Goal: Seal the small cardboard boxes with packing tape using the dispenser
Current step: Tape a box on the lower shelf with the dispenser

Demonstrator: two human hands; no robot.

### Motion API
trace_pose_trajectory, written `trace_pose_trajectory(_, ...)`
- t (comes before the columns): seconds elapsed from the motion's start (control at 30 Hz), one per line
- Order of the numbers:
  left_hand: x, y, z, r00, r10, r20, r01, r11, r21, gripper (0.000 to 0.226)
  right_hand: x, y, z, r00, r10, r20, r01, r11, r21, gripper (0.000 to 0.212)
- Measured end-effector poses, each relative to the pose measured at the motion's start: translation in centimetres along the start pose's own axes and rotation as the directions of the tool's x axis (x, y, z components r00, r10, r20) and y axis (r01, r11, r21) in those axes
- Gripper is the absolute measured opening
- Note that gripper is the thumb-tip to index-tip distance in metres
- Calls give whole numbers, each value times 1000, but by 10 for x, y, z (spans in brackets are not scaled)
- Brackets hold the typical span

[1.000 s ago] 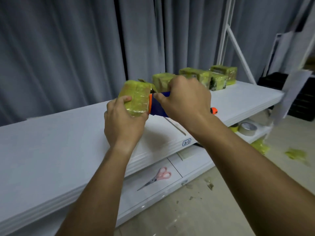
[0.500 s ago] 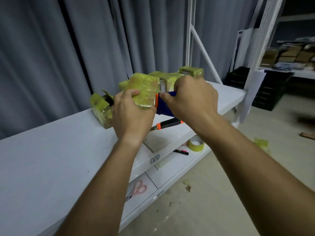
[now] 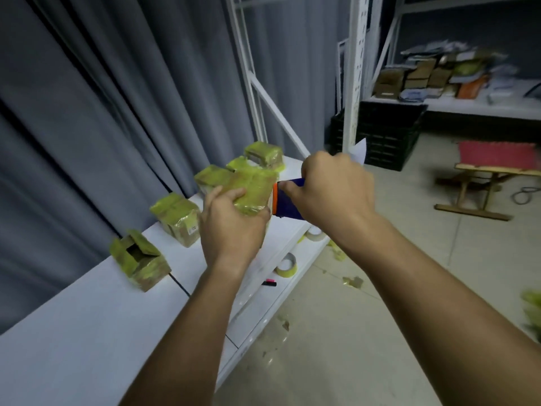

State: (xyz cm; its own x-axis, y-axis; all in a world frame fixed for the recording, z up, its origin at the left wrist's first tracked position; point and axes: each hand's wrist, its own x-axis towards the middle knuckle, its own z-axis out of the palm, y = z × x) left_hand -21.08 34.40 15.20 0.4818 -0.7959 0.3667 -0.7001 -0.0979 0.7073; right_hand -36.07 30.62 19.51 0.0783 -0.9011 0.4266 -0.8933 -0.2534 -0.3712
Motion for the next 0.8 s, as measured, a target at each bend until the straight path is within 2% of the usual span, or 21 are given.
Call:
trace_pose_trajectory(0.27,39,160,-50,999,21,33,-21,1000,17,57,67,4,-155,998,63,16,-62,997,-50,49)
trace_pose_trajectory(0.57,96,331,-127,1000,19,24,-20,998,59,58,153,-18,-333,999,24,-24,-26,993,-114,47)
trace_pose_trajectory(0.8,133,429,-175,999,33,21,-34,999,30,59,209,-32,-435,998,-9,-54,2,990,-141,44)
